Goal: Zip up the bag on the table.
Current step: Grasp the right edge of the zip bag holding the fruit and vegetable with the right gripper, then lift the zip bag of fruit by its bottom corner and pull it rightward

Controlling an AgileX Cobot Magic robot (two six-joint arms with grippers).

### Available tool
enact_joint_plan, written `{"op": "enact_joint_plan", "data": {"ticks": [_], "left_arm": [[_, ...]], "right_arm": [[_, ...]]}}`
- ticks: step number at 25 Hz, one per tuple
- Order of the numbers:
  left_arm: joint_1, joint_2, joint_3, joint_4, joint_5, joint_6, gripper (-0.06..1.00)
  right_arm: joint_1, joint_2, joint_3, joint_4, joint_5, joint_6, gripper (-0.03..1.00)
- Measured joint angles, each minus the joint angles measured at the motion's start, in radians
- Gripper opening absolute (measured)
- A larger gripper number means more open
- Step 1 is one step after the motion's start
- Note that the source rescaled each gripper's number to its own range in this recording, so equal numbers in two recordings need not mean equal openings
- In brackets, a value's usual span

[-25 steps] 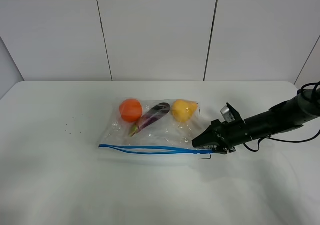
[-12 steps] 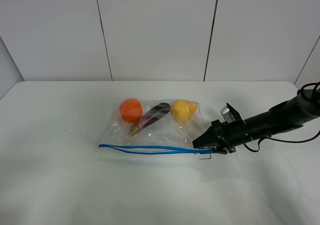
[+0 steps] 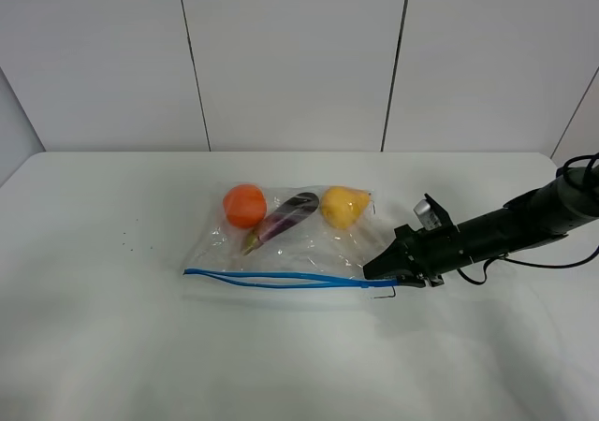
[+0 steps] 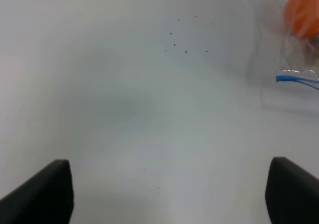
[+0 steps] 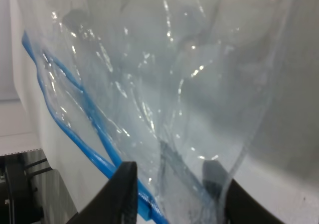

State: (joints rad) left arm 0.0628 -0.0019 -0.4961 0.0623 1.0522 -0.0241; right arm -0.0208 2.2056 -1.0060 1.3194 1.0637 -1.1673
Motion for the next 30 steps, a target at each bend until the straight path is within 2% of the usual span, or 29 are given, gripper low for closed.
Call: {"op": "enact_joint_plan", "data": {"ticks": [12, 14, 16, 18, 19, 25, 30], "left_arm": [[0.0, 0.0, 0.0, 0.0, 0.0, 0.0, 1.0], [0.0, 0.0, 0.0, 0.0, 0.0, 0.0, 1.0], [0.0, 0.0, 0.0, 0.0, 0.0, 0.0, 1.0], [0.0, 0.0, 0.0, 0.0, 0.0, 0.0, 1.0], [0.0, 0.0, 0.0, 0.0, 0.0, 0.0, 1.0], [0.0, 0.0, 0.0, 0.0, 0.0, 0.0, 1.0], [0.0, 0.0, 0.0, 0.0, 0.0, 0.0, 1.0]], "right_arm": [[0.0, 0.0, 0.0, 0.002, -0.021, 0.001, 0.35], [0.0, 0.0, 0.0, 0.002, -0.024, 0.001, 0.29], [0.0, 0.0, 0.0, 0.002, -0.025, 0.001, 0.18], [0.0, 0.0, 0.0, 0.004, -0.025, 0.001, 0.03], [0.0, 0.0, 0.0, 0.005, -0.025, 0.001, 0.0], [0.0, 0.0, 0.0, 0.013, -0.007, 0.001, 0.0], [0.0, 0.0, 0.0, 0.085, 0.101, 0.008, 0.0]]}}
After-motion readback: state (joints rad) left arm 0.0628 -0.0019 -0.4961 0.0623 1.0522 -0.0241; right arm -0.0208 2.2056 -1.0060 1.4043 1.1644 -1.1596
